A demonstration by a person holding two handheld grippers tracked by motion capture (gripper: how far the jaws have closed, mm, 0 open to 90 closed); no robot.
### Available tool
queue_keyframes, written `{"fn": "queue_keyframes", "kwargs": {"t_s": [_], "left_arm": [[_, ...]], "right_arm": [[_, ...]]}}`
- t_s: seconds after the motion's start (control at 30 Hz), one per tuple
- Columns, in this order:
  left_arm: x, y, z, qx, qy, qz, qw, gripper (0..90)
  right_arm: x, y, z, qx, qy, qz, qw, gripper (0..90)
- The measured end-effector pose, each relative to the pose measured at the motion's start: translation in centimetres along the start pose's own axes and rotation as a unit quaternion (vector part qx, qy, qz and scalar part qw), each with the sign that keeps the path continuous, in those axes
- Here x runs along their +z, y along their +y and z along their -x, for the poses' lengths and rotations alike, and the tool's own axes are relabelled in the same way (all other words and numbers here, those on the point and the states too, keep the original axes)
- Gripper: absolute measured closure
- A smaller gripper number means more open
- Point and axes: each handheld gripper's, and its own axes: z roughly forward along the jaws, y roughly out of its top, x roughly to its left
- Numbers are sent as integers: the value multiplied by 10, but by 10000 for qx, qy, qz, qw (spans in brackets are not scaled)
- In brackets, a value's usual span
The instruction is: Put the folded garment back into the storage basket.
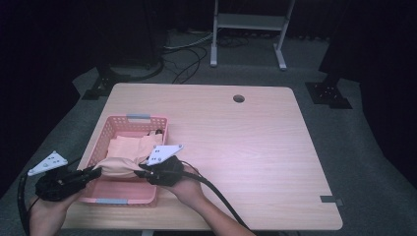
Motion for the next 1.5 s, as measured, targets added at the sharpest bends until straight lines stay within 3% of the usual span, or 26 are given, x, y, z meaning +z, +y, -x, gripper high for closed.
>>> {"fn": "queue_keyframes", "kwargs": {"t_s": [0.4, 0.67, 1.2, 1.37, 1.5], "left_arm": [[-3, -5, 0, -72, -62, -43, 9999, 794], [-5, -4, -1, -171, -105, -10, 9998, 799], [-6, -6, -2, -197, -105, -22, 9997, 797], [-6, -6, -2, -183, -103, -51, 9998, 797], [-6, -6, -1, -175, -95, -62, 9998, 797]], "right_arm": [[2, -5, -7, 77, 118, -10, 9999, 775], [0, -6, -5, 183, 314, 83, 9993, 678], [1, -11, 1, 349, 547, 344, 9973, 193], [0, -11, 0, 306, 283, 523, 9978, 117], [1, -12, 0, 302, 297, 500, 9979, 21]]}}
